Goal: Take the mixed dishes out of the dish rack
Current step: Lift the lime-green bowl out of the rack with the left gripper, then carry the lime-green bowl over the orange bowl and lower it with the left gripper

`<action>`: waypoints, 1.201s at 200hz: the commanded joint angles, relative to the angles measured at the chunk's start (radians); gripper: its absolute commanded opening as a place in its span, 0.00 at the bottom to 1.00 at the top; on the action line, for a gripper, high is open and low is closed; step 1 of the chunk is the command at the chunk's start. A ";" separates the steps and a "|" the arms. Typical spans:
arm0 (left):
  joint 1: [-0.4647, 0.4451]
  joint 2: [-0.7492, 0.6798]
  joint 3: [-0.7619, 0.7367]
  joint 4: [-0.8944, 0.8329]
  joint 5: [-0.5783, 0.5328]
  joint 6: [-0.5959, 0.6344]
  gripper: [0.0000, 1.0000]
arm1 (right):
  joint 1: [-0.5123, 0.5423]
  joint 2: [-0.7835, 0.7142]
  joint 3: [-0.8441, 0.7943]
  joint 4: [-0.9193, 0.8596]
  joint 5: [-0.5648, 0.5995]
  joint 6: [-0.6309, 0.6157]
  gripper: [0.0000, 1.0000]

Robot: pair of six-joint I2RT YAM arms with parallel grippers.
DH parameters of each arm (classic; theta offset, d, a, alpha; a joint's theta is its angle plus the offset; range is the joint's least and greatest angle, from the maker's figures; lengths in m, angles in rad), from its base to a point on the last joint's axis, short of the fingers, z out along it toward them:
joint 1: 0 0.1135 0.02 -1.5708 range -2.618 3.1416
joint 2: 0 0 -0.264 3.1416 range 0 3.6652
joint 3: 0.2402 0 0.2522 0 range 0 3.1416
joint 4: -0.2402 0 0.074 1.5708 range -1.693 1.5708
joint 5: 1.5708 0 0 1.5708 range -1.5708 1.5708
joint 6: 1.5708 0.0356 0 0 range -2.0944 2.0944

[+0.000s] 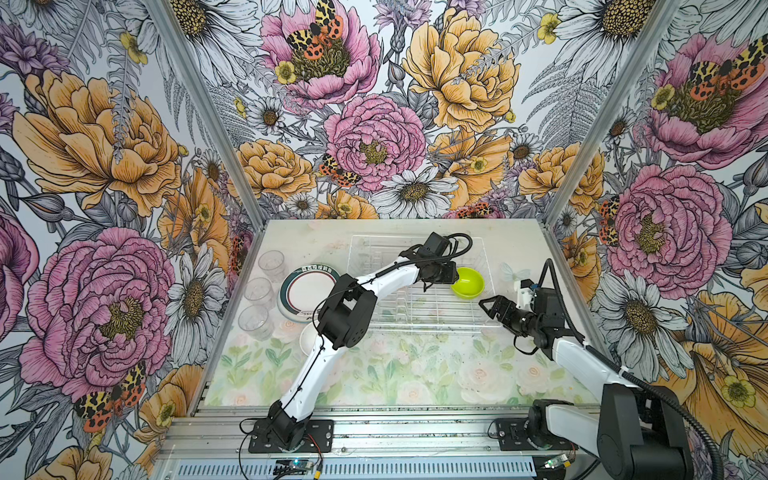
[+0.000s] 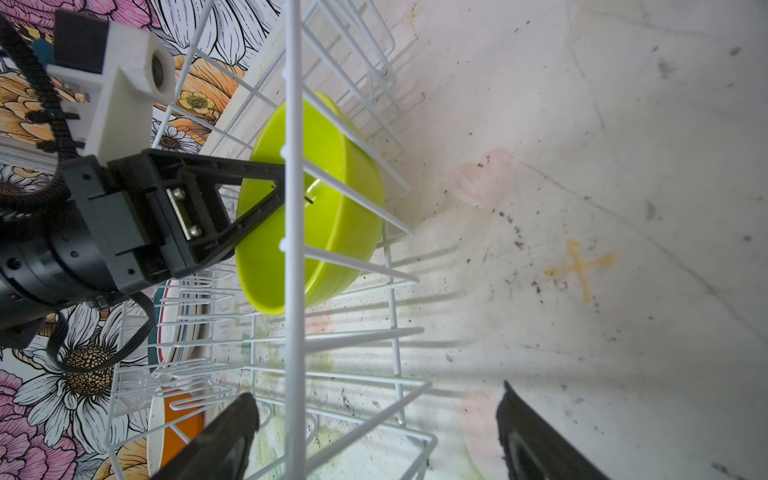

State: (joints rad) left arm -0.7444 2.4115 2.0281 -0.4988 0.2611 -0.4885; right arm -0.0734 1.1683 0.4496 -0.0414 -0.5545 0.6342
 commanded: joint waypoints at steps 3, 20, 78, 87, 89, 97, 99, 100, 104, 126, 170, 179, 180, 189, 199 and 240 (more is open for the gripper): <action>-0.016 0.010 0.046 -0.031 -0.043 0.021 0.25 | -0.006 0.006 0.028 0.014 0.016 -0.015 0.91; -0.016 0.012 0.057 -0.039 -0.054 0.028 0.14 | -0.007 0.007 0.026 0.014 0.018 -0.017 0.91; -0.015 0.005 0.076 -0.053 -0.072 0.028 0.00 | -0.008 0.013 0.024 0.014 0.020 -0.019 0.91; -0.012 -0.003 0.075 -0.054 -0.075 0.030 0.00 | -0.008 0.012 0.024 0.014 0.019 -0.019 0.91; -0.013 -0.006 0.075 -0.054 -0.075 0.030 0.00 | -0.009 0.010 0.024 0.014 0.018 -0.019 0.91; -0.013 -0.016 0.074 -0.055 -0.076 0.035 0.00 | -0.010 0.009 0.024 0.014 0.019 -0.019 0.91; -0.013 -0.020 0.073 -0.056 -0.077 0.037 0.00 | -0.010 0.009 0.026 0.014 0.018 -0.017 0.91; -0.012 -0.021 0.073 -0.056 -0.077 0.037 0.00 | -0.010 0.008 0.026 0.014 0.018 -0.017 0.91; -0.011 -0.028 0.071 -0.057 -0.078 0.040 0.00 | -0.010 0.008 0.026 0.013 0.017 -0.017 0.91; -0.004 -0.080 0.051 -0.057 -0.076 0.054 0.00 | -0.015 -0.003 0.031 0.009 0.014 -0.016 0.91; 0.018 -0.251 -0.055 -0.057 -0.108 0.083 0.00 | -0.025 -0.022 0.036 0.009 0.041 -0.019 0.91; 0.021 -0.289 -0.080 -0.057 -0.120 0.087 0.00 | -0.029 -0.020 0.039 0.009 0.040 -0.018 0.91; 0.021 -0.294 -0.083 -0.057 -0.122 0.088 0.00 | -0.028 -0.020 0.039 0.009 0.039 -0.018 0.91; 0.025 -0.329 -0.107 -0.056 -0.137 0.092 0.00 | -0.031 -0.020 0.044 0.008 0.041 -0.018 0.91; 0.028 -0.368 -0.134 -0.057 -0.147 0.098 0.00 | -0.034 -0.019 0.049 0.009 0.041 -0.019 0.91; 0.065 -0.525 -0.247 -0.057 -0.164 0.093 0.00 | -0.049 -0.019 0.065 0.009 0.046 -0.020 0.91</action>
State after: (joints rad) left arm -0.7036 1.9606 1.8427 -0.5777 0.1379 -0.4110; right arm -0.1127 1.1641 0.4744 -0.0444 -0.5266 0.6342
